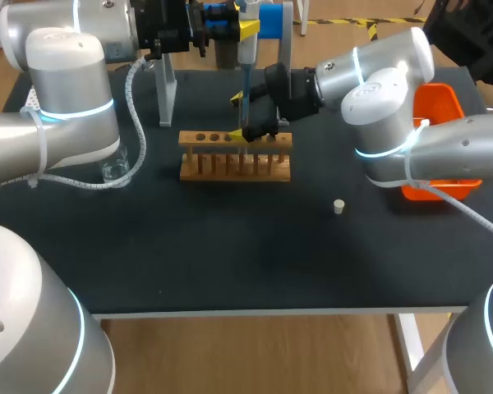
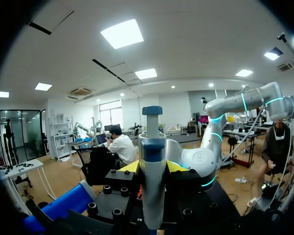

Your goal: Invert the test tube, pick up the pipette, mount the tip to pipette, aspirate from beaker and dispense into the tube, eject the tip, return the pipette, and cap with the stopper.

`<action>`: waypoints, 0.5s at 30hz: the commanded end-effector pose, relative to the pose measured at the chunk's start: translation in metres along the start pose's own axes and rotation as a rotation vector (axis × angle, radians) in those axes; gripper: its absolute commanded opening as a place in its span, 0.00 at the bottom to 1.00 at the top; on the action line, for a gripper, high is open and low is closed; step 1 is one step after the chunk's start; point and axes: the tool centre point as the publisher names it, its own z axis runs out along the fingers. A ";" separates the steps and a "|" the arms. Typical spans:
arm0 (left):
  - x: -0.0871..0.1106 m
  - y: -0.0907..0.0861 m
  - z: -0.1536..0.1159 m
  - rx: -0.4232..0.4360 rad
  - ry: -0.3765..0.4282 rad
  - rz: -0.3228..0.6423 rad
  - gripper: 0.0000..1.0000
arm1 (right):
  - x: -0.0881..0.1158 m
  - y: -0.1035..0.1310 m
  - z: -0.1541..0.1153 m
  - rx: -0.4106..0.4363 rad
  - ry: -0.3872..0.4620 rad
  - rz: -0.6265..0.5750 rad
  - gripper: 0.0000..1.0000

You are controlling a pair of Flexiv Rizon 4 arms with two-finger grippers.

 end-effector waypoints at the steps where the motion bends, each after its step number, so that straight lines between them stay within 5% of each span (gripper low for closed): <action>1: 0.001 0.000 0.001 0.001 -0.005 0.000 0.00 | -0.007 0.005 -0.002 0.007 0.026 -0.001 1.00; 15: 0.001 0.000 0.001 0.001 -0.005 0.000 0.00 | -0.005 0.010 -0.004 0.004 0.078 -0.013 1.00</action>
